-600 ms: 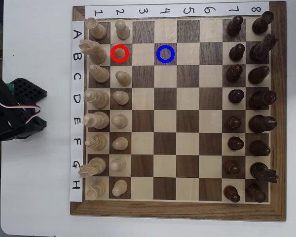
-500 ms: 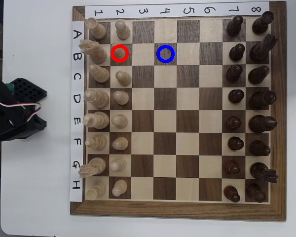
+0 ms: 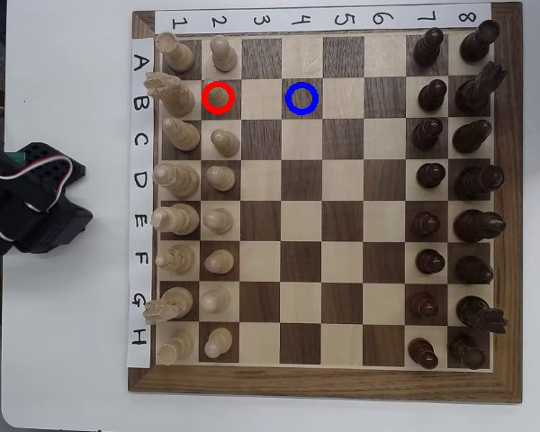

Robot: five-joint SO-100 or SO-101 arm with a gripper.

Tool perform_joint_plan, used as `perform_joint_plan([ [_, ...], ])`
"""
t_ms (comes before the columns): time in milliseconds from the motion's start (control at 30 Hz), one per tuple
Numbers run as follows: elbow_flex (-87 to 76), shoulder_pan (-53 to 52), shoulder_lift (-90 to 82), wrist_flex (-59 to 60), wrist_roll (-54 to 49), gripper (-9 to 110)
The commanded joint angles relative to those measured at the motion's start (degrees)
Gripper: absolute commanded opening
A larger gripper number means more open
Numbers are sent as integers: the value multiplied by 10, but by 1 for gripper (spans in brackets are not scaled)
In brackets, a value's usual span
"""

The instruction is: Move the piece to destination

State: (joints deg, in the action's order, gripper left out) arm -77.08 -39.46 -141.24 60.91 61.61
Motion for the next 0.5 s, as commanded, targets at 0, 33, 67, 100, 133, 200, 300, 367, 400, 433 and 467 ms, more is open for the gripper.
perform_joint_plan([
  [0, 111, 195, 40, 12, 62, 13],
  [33, 111, 206, 43, 26, 69, 13],
  [67, 111, 217, 47, 40, 76, 13],
  [100, 111, 226, 54, 57, 86, 12],
  [133, 112, 230, 62, 76, 94, 12],
  [200, 112, 242, 77, 99, 108, 12],
  [300, 101, 269, 97, 128, 123, 12],
  [367, 112, 302, 121, 171, 141, 11],
  [400, 125, 318, 138, 191, 157, 10],
  [433, 139, 334, 155, 212, 180, 9],
  [467, 161, 353, 176, 247, 207, 7],
])
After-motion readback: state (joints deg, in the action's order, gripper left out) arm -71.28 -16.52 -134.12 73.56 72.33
